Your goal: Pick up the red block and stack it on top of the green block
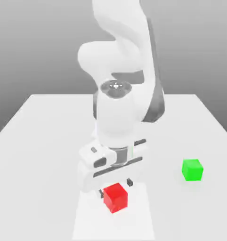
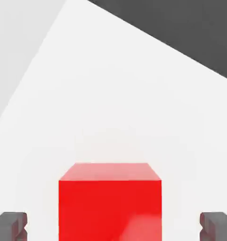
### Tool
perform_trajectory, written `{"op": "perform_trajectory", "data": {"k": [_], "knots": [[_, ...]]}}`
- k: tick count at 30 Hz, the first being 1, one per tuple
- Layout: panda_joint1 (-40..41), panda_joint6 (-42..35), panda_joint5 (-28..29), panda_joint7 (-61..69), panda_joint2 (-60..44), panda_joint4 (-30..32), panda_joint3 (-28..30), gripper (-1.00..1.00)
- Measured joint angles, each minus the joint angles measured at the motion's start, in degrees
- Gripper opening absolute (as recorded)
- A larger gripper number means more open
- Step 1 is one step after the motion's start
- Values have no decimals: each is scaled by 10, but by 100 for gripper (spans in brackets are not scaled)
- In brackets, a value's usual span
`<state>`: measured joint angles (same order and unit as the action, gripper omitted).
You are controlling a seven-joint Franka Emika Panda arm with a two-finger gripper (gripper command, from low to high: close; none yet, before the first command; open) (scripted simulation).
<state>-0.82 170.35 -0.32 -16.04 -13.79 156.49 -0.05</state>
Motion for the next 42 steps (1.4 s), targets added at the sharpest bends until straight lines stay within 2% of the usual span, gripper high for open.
{"op": "perform_trajectory", "data": {"k": [7, 15, 27, 42], "knots": [[0, 2, 1, -1, -3, -1, 0, -100], [-3, -104, 5, 7, 121, 19, -8, -100], [-144, -139, 13, 208, 175, 40, -58, -100], [-319, -173, -44, 517, 239, 66, -128, -100]]}}
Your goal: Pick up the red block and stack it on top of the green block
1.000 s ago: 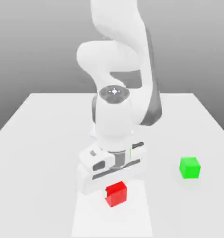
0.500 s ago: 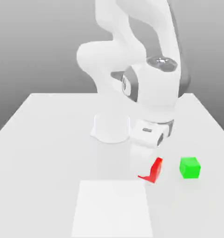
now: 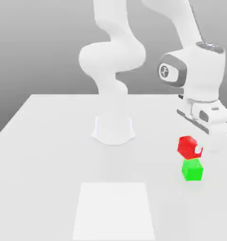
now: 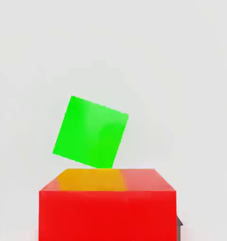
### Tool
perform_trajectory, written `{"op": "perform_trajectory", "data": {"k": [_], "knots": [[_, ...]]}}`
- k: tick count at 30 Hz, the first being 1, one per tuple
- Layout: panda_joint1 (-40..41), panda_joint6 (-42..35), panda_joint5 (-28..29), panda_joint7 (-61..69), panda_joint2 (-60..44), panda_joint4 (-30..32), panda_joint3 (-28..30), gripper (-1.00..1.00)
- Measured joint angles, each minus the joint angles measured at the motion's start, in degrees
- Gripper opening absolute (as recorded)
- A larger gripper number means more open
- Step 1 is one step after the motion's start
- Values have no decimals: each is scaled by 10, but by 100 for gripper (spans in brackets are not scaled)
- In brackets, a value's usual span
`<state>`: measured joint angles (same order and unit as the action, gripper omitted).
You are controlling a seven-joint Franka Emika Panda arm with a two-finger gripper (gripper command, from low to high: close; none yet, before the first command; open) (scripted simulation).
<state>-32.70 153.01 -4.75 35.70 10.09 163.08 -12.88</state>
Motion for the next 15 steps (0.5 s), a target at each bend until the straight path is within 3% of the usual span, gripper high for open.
{"op": "perform_trajectory", "data": {"k": [10, 15], "knots": [[42, 48, 149, -87, -79, -7, -20, -100], [48, 81, 183, -112, -117, -9, -17, -100]]}}
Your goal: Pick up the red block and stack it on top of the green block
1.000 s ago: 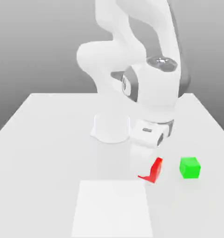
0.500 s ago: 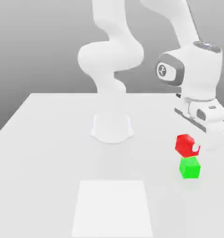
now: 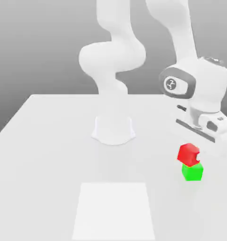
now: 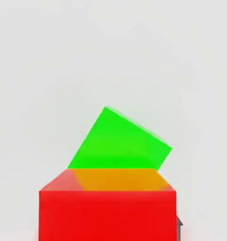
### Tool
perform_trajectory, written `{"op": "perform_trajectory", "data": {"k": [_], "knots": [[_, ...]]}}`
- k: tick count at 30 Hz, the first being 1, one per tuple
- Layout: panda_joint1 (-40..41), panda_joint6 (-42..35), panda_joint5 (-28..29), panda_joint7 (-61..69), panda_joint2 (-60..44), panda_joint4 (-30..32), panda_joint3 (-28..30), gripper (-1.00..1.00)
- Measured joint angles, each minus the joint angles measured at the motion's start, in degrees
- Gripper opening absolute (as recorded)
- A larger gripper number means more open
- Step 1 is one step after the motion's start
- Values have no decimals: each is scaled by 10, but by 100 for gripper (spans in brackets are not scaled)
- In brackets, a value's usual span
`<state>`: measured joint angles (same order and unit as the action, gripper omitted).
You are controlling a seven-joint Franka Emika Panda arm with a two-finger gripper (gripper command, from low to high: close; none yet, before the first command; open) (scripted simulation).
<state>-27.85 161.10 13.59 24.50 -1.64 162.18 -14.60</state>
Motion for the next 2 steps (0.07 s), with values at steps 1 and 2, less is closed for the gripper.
{"op": "perform_trajectory", "data": {"k": [1, 2], "knots": [[-1, 7, 0, 0, -6, 0, -1, -100], [-2, 15, -2, 1, -12, 0, -1, -100]]}}
